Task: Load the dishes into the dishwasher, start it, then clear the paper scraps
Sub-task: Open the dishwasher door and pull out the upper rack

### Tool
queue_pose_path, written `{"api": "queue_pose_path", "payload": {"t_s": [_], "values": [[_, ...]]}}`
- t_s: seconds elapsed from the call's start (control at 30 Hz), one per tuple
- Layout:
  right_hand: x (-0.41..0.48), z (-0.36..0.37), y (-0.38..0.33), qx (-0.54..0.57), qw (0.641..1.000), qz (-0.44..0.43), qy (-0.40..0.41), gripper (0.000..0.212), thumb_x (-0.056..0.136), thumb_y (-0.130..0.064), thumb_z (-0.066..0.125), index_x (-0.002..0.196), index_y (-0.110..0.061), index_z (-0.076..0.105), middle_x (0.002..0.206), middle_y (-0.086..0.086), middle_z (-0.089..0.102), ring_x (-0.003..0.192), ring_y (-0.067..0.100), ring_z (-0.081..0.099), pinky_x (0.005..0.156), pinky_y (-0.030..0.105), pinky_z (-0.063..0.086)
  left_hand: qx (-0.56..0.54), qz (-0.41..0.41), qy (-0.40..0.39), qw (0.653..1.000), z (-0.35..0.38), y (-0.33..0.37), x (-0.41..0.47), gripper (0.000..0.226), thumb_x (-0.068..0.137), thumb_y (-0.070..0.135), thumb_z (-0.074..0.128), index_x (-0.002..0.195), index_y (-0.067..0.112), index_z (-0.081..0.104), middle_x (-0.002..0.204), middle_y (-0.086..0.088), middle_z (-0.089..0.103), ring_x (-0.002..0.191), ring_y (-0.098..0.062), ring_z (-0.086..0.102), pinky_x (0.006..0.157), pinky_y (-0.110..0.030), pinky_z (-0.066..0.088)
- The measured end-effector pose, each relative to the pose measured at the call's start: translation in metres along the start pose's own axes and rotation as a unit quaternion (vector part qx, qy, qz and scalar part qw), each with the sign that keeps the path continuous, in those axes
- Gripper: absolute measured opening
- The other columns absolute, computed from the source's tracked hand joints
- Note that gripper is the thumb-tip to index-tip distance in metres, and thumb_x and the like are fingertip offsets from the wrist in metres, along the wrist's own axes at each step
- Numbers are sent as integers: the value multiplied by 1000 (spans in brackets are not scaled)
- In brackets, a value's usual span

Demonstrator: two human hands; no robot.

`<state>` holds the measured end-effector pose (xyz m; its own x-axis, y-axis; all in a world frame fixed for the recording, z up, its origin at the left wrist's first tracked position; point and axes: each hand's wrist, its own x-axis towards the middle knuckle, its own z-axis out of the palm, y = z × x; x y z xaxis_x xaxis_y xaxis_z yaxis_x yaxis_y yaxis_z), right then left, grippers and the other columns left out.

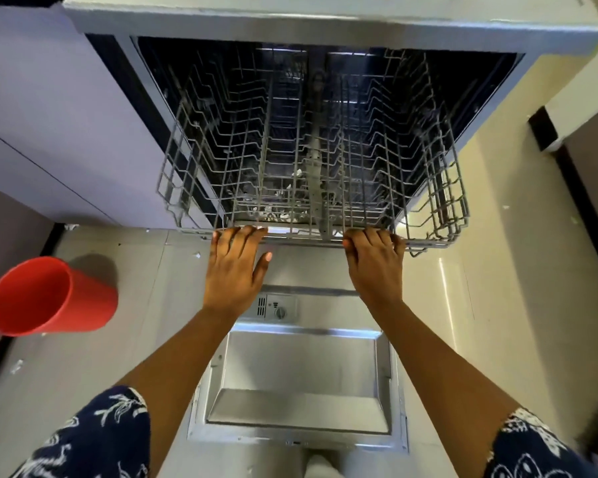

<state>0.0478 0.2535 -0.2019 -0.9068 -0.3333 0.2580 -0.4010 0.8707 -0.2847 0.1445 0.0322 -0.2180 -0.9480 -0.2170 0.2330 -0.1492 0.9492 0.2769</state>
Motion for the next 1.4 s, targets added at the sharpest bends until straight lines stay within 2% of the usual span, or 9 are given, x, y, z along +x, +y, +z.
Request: {"api": "queue_pose_path", "payload": {"t_s": [0.1, 0.2, 0.3, 0.4, 0.53, 0.77, 0.93, 1.1, 1.4], "values": [[-4, -8, 0, 10, 1000, 5, -6, 32, 94, -35, 39, 95, -17, 66, 89, 2, 67, 87, 25, 59, 90, 43, 37, 1, -4, 4, 1000, -9, 5, -1, 37, 98, 39, 37, 122, 18, 56, 118, -4, 60, 115, -26, 48, 107, -47, 33], [-12, -15, 5, 3, 1000, -14, -20, 41, 94, -39, 31, 93, -17, 65, 84, 1, 65, 83, 24, 58, 87, 42, 39, -16, 1, 15, 1000, -17, 10, 0, 32, 96, 37, 39, 106, 17, 63, 96, -4, 65, 92, -25, 53, 84, -41, 45], [-21, -17, 12, -26, 999, -34, -19, 25, 92, -36, 49, 90, -17, 65, 81, 1, 64, 80, 24, 58, 83, 42, 42, -28, 9, 20, 999, -21, 13, -4, 25, 96, 31, 46, 102, 17, 67, 90, -3, 67, 83, -24, 54, 71, -36, 45], [-16, -17, 16, -52, 996, -59, -38, 14, 88, -30, 61, 90, -17, 66, 81, 2, 65, 79, 24, 60, 79, 41, 43, -14, 16, 17, 1000, -21, 9, -2, 15, 93, 23, 58, 101, 16, 68, 90, -3, 67, 82, -24, 55, 68, -35, 43], [13, -16, 16, -112, 976, -127, -136, 23, 95, -38, 47, 100, -24, 64, 96, 0, 69, 95, 24, 62, 93, 43, 39, 30, 50, -28, 998, -25, -7, 18, 15, 94, 21, 55, 107, 19, 61, 101, -3, 67, 90, -27, 60, 78, -40, 44], [49, -14, 23, -87, 973, -2, -214, 48, 92, -59, 37, 126, -28, 51, 129, 2, 55, 124, 26, 46, 108, 46, 25, 95, 39, -115, 988, -34, -2, 58, 25, 102, 24, 35, 120, 19, 51, 106, -10, 67, 99, -29, 61, 94, -43, 40], [52, -45, 53, -110, 964, -57, -234, 47, 92, -56, 37, 110, -20, 62, 99, 5, 69, 92, 24, 63, 84, 32, 45, 69, 50, -121, 989, -38, -3, 54, 24, 100, 21, 41, 120, 20, 53, 112, -7, 65, 105, -27, 58, 94, -41, 36], [34, -57, 44, -124, 932, -143, -308, 45, 93, -55, 35, 109, -23, 63, 96, 3, 67, 88, 20, 62, 72, 28, 46, 54, 72, -115, 989, -46, -14, 21, 22, 99, 23, 44, 111, 18, 62, 97, -6, 69, 90, -25, 63, 84, -40, 39], [-31, -41, 58, -38, 992, -77, -97, 19, 88, -33, 60, 90, -16, 67, 80, 1, 69, 76, 24, 63, 75, 38, 44, 36, 37, -46, 998, -26, 4, -20, 25, 94, 27, 44, 106, 21, 65, 90, 1, 69, 82, -24, 62, 81, -38, 38]]}}
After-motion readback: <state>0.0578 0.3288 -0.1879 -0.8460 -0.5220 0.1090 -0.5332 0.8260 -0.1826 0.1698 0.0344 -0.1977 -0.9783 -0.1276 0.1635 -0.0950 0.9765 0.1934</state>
